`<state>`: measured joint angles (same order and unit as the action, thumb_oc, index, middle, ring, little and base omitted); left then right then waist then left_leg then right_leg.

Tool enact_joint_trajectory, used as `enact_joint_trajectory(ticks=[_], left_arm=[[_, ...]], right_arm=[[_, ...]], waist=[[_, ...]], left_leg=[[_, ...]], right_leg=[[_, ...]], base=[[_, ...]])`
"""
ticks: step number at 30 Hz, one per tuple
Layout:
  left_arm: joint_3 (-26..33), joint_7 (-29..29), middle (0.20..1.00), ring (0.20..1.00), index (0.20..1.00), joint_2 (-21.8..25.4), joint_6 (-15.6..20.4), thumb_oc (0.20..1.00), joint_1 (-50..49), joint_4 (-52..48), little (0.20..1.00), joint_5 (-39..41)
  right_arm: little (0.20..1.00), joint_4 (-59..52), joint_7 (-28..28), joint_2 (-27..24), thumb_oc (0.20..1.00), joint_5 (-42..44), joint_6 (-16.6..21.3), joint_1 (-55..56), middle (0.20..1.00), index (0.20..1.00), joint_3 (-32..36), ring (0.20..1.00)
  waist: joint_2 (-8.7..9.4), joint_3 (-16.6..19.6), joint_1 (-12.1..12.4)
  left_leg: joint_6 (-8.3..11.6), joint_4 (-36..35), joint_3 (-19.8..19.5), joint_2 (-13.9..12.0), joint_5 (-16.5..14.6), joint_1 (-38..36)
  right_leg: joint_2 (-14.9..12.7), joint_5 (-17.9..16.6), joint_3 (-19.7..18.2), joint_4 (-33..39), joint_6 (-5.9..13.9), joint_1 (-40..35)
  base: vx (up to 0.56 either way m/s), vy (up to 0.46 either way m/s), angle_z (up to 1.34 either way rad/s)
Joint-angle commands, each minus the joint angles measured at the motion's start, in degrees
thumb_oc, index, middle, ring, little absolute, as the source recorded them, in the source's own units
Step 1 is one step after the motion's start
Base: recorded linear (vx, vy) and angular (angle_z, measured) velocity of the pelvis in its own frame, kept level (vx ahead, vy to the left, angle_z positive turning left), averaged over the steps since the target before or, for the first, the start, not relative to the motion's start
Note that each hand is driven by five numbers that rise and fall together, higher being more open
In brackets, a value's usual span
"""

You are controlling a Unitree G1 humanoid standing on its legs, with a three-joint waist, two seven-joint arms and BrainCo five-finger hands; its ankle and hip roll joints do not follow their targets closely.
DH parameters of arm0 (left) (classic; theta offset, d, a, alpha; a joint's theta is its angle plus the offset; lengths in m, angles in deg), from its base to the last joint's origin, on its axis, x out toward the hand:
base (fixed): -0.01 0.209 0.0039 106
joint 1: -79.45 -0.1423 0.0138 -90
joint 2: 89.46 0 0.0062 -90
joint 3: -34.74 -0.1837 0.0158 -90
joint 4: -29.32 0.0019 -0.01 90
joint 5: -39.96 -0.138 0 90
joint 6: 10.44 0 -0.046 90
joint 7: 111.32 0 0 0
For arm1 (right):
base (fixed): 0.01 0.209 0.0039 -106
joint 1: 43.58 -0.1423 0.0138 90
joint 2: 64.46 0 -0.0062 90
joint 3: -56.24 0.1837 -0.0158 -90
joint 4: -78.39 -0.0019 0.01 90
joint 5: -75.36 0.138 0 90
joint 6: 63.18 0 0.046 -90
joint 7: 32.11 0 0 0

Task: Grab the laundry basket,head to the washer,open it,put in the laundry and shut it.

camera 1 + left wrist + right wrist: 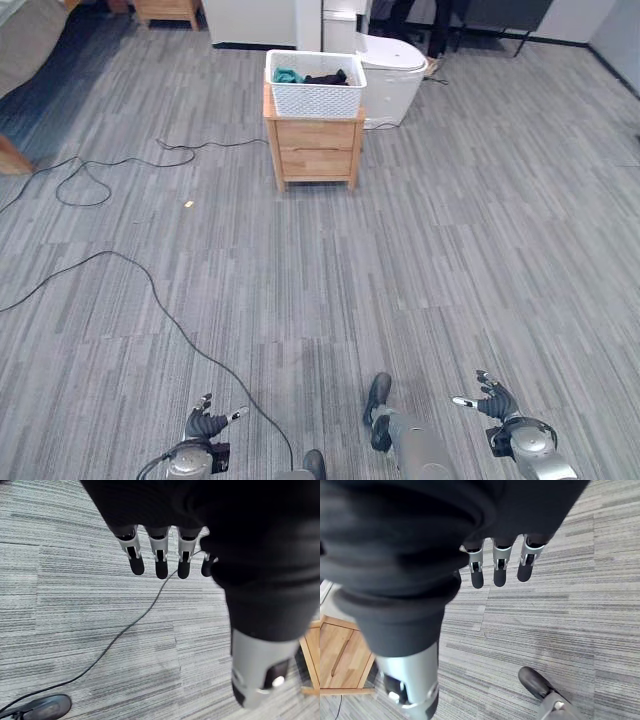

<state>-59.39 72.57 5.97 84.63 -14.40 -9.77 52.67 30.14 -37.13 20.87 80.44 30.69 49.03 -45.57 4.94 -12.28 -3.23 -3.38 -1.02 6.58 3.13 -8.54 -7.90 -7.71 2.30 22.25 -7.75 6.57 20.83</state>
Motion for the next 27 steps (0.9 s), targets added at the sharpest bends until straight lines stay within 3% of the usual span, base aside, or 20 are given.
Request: enact_joint_trajectory(ticks=[1,3,4,6,9,11,12,14,15,17,21,22,23,25,27], left_arm=[[-0.77,-0.30,1.000,1.000,1.000,0.01,2.09,1.000,-0.56,-2.37,1.000,-1.71],[-1.40,-1.02,1.000,1.000,1.000,-0.15,1.90,1.000,-1.16,-2.87,1.000,-2.22],[-1.40,-1.02,1.000,1.000,1.000,-0.15,1.90,1.000,-1.17,-2.88,1.000,-2.22],[-2.75,-1.14,1.000,1.000,1.000,-0.32,1.64,1.000,0.01,-2.50,1.000,-2.78],[-3.49,-0.86,1.000,1.000,1.000,-0.40,1.75,1.000,1.24,-2.34,1.000,-3.00],[-3.62,-0.80,1.000,1.000,1.000,-0.21,1.79,1.000,1.45,-2.37,1.000,-3.47],[-3.70,-0.77,1.000,1.000,1.000,0.00,1.86,1.000,1.57,-2.35,1.000,-3.99],[-3.20,-0.34,1.000,1.000,1.000,0.34,1.89,1.000,1.30,-2.30,1.000,-4.49],[-3.20,-0.34,1.000,1.000,1.000,0.35,1.89,1.000,1.30,-2.29,1.000,-4.49],[-2.92,-0.29,1.000,1.000,1.000,0.24,1.90,1.000,0.77,-1.75,1.000,-4.65],[-2.14,-0.20,1.000,1.000,1.000,0.27,1.89,1.000,-0.04,-0.93,1.000,-4.71],[-1.41,-0.29,1.000,1.000,1.000,0.29,1.71,1.000,-0.65,0.10,1.000,-4.83],[-1.06,-0.01,1.000,1.000,1.000,0.70,1.79,1.000,-0.54,0.86,1.000,-4.61],[-1.02,-0.06,1.000,1.000,1.000,1.12,1.73,1.000,-0.43,0.83,1.000,-4.42],[-0.98,-0.02,1.000,1.000,1.000,2.15,1.62,1.000,0.39,0.64,1.000,-4.16]], right_arm=[[1.000,0.67,-1.31,-1.55,1.000,0.39,1.71,-0.96,1.000,1.000,0.53,1.000],[1.000,0.35,-1.09,-1.75,1.000,0.61,1.83,-0.37,1.000,1.000,0.75,1.000],[1.000,0.35,-1.09,-1.76,1.000,0.61,1.83,-0.36,1.000,1.000,0.75,1.000],[1.000,0.92,-1.53,-2.37,1.000,1.03,1.77,-1.13,1.000,1.000,0.53,1.000],[1.000,1.03,-2.12,-2.88,1.000,1.72,1.99,-2.08,1.000,1.000,0.33,1.000],[1.000,0.83,-2.20,-3.19,1.000,1.74,2.00,-2.41,1.000,1.000,0.41,1.000],[1.000,0.95,-2.35,-3.49,1.000,1.60,2.05,-2.67,1.000,1.000,0.30,1.000],[1.000,2.07,-3.30,-3.54,1.000,0.94,2.03,-2.82,1.000,1.000,-0.23,1.000],[1.000,2.09,-3.31,-3.53,1.000,0.94,2.04,-2.84,1.000,1.000,-0.23,1.000],[1.000,3.11,-3.52,-3.23,1.000,0.16,1.99,-3.03,1.000,1.000,-0.65,1.000],[1.000,3.10,-2.87,-3.08,1.000,-0.57,2.09,-3.20,1.000,1.000,-1.24,1.000],[1.000,3.38,-2.89,-2.30,1.000,-1.42,2.11,-2.82,1.000,1.000,-1.11,1.000],[1.000,3.53,-2.77,-1.24,1.000,-0.90,2.19,-2.81,1.000,1.000,-1.00,1.000],[1.000,3.42,-2.50,-0.53,1.000,-0.43,2.18,-2.91,1.000,1.000,-0.89,1.000],[1.000,2.95,-2.06,0.29,1.000,-0.27,2.19,-3.59,1.000,1.000,-1.31,1.000]], waist=[[-0.87,3.05,-1.41],[-1.48,4.13,-1.98],[-1.51,4.14,-2.00],[-1.40,4.07,-2.19],[0.05,2.96,-1.19],[0.34,2.58,-0.87],[0.49,2.01,-0.44],[-0.52,0.42,1.73],[-0.49,0.38,1.76],[-1.16,0.28,3.08],[-1.31,0.82,4.76],[-0.94,2.08,5.09],[0.47,2.79,5.54],[1.20,2.90,5.75],[2.29,2.89,5.87]], left_leg=[[4.43,8.56,0.09,-0.66,-6.51,-2.36],[6.42,12.07,0.22,-2.30,-4.38,-1.99],[6.43,12.16,0.20,-2.34,-4.43,-1.95],[8.16,21.71,2.05,-5.40,-0.95,2.79],[5.60,20.90,3.72,-4.80,-3.88,9.92],[5.22,19.48,3.85,-4.80,-4.22,12.25],[5.28,17.41,4.40,-5.15,-2.03,15.19],[7.09,6.63,5.86,-6.85,8.23,21.79],[7.09,6.53,5.90,-6.82,8.27,21.69],[7.48,0.22,7.43,-7.83,11.50,23.90],[7.32,-2.40,6.42,-8.19,13.06,23.79],[6.99,-1.32,6.24,-8.41,14.84,22.65],[6.06,2.07,6.33,-7.93,13.62,22.95],[5.51,4.41,6.40,-7.65,12.49,22.91],[4.21,6.73,6.51,-6.90,10.02,22.36]], right_leg=[[1.95,-2.27,-2.67,1.98,0.31,-8.06],[3.27,-1.45,-2.53,2.62,-0.83,-9.62],[3.30,-1.46,-2.50,2.66,-0.84,-9.63],[4.78,1.17,-3.17,4.57,-2.14,-13.39],[3.68,1.55,-3.87,6.35,-2.24,-15.13],[3.51,1.71,-4.45,6.99,-1.90,-15.79],[3.50,1.82,-4.77,7.74,-1.67,-16.76],[5.60,3.81,-6.25,9.36,-1.94,-21.10],[5.58,3.83,-6.29,9.36,-1.94,-21.13],[6.71,5.96,-7.36,9.57,-1.77,-23.97],[7.49,7.97,-9.67,8.95,-1.68,-27.36],[7.22,9.45,-10.66,8.22,-1.63,-29.68],[5.65,9.82,-11.47,5.37,-0.99,-29.81],[4.92,9.72,-11.77,2.78,-0.39,-29.01],[3.59,7.35,-11.87,-5.11,1.58,-25.90]], base=[[0.57,-0.244,0.83],[0.40,-0.197,0.86],[0.23,-0.135,0.69],[0.27,-0.156,0.24],[0.15,-0.049,-0.29],[0.12,-0.002,-0.29],[0.19,0.034,-0.25],[0.34,0.062,-0.45],[0.40,0.091,-0.51],[0.34,0.105,-0.46],[0.39,0.157,-0.26],[0.73,0.329,-0.65],[0.56,0.251,-0.63],[0.27,0.121,-0.27],[0.32,0.201,-0.10]])
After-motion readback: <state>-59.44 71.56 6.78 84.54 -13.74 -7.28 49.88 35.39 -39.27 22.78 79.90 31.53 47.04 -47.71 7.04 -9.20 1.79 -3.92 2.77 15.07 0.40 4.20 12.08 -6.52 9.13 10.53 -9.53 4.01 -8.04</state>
